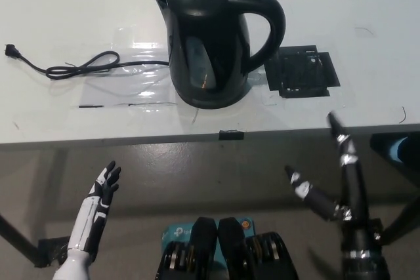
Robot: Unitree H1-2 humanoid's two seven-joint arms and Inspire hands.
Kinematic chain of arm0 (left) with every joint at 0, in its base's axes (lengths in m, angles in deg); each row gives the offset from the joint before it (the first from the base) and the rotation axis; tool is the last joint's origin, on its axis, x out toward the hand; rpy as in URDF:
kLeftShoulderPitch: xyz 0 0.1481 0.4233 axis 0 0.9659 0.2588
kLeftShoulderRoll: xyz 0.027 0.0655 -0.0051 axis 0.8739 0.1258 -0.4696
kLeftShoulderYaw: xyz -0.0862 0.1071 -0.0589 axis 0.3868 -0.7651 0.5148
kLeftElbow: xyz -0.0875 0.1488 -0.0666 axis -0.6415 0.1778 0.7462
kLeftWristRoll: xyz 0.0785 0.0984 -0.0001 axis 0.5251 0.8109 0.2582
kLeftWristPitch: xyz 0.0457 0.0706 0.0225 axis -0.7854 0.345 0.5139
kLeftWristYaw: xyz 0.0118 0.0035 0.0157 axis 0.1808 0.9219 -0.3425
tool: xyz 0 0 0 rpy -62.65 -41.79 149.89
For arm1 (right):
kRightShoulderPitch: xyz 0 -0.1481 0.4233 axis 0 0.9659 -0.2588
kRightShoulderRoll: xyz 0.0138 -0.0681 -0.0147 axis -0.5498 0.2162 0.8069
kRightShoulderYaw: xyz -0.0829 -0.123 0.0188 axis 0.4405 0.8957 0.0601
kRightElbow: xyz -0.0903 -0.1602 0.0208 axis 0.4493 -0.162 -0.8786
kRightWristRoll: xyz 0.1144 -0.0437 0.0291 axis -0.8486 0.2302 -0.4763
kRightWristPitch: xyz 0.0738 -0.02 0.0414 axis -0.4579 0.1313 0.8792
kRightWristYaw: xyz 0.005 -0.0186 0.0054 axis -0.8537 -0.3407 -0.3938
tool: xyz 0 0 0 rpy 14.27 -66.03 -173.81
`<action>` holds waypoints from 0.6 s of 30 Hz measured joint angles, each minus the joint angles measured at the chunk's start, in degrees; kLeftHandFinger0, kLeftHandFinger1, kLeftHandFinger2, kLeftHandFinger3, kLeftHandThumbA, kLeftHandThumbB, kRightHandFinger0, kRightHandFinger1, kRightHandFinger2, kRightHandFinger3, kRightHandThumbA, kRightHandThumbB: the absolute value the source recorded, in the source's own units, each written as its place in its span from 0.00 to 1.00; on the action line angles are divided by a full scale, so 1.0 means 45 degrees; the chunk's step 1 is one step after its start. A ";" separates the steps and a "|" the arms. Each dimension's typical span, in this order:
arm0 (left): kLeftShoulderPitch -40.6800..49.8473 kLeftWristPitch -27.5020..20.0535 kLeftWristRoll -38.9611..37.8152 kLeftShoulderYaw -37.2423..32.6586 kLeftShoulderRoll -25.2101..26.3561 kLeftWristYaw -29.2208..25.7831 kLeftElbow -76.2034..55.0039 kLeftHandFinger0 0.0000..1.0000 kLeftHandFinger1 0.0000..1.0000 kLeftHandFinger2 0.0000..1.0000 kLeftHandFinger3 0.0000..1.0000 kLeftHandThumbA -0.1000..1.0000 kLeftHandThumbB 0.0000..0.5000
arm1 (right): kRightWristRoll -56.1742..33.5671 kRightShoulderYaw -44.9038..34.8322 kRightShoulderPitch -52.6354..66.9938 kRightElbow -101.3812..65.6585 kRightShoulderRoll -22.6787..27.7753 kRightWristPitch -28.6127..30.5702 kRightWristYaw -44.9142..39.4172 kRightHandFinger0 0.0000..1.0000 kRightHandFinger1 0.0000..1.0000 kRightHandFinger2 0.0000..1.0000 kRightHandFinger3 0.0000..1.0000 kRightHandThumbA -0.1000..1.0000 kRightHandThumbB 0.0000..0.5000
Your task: Use the right hand to grab the handle of the kettle from the base and place it on the right side
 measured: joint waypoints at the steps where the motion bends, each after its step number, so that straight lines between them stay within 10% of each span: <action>1: 0.0005 -0.0014 0.0002 -0.0005 -0.0005 0.0000 0.0000 1.00 1.00 1.00 1.00 1.00 1.00 | 0.0145 -0.0089 -0.0283 -0.0209 -0.0067 -0.0115 0.0065 1.00 1.00 1.00 1.00 0.86 0.26; 18: 0.0044 -0.0257 0.0179 -0.0060 -0.0150 0.0004 0.0002 1.00 1.00 1.00 1.00 1.00 1.00 | 0.0769 -0.0844 -0.6441 0.3105 0.0064 -0.2300 0.0376 1.00 1.00 1.00 1.00 0.92 0.34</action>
